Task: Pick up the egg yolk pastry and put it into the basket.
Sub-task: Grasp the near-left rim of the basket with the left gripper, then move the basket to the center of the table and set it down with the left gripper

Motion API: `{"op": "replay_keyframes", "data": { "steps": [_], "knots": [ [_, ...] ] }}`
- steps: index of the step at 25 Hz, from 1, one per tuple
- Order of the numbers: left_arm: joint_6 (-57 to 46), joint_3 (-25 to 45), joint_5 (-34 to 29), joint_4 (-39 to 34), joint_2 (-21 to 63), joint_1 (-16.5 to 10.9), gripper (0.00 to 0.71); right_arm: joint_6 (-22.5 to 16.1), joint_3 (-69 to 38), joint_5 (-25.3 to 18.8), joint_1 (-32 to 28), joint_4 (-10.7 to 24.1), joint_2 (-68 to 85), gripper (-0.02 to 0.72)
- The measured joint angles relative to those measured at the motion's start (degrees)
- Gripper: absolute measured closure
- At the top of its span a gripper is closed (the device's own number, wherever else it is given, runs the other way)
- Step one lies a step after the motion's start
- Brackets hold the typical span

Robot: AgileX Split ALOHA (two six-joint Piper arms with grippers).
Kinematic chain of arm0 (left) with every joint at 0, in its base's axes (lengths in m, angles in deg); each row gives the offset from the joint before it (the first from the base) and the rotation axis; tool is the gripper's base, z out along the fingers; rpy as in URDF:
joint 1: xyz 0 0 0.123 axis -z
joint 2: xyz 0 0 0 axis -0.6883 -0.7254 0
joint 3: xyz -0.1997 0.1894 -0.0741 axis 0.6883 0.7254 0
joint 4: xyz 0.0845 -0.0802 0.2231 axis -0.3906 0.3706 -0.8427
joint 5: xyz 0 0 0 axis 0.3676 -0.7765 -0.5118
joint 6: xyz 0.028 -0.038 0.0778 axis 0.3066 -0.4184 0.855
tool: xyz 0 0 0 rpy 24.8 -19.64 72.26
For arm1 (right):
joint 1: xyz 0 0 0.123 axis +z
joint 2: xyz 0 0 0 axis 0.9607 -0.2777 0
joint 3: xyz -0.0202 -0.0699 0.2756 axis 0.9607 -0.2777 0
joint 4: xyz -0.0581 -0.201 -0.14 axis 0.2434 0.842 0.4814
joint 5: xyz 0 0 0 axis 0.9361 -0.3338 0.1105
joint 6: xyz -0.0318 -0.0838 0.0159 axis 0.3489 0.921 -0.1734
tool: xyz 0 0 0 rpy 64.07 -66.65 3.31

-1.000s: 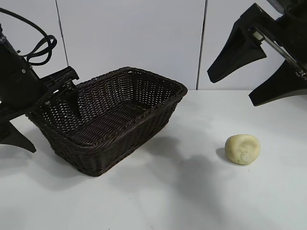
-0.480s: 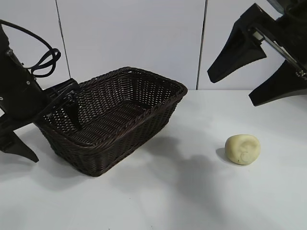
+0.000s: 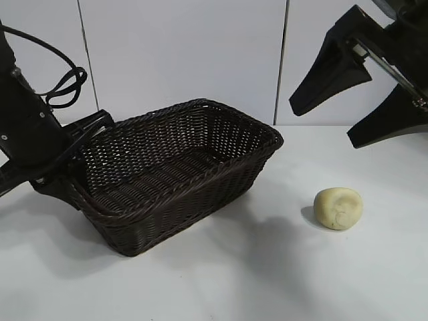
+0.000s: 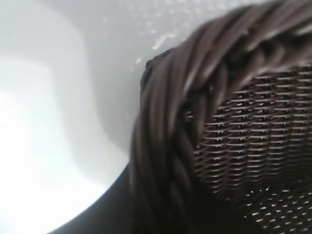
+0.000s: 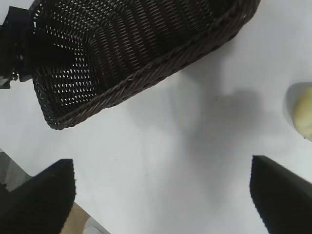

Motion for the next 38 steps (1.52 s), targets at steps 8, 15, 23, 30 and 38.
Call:
{"op": "replay_keyframes", "data": {
  "steps": [8,15,23,30,38],
  "knots": [
    [2.10,-6.80,-6.19,0.48,0.19,-2.48,0.611,0.00,0.00,-0.04,0.00,0.00,0.00,0.008],
    [19.23,-13.19,-15.00,2.19,0.81,-9.72,0.611,0.00,0.00,-0.04,0.00,0.22,0.00,0.008],
    [43.12,-15.73,-24.18,5.72,0.81,-10.88,0.611,0.00,0.00,-0.04,0.00,0.24,0.00,0.008],
    [47.36,-15.73,-24.80,5.38,-1.20,-7.20,0.611,0.00,0.00,-0.04,0.00,0.24,0.00,0.008],
    [47.52,-15.73,-22.63,5.51,-4.12,-5.46,0.611,0.00,0.00,-0.04,0.00,0.24,0.00,0.008]
  ]
}}
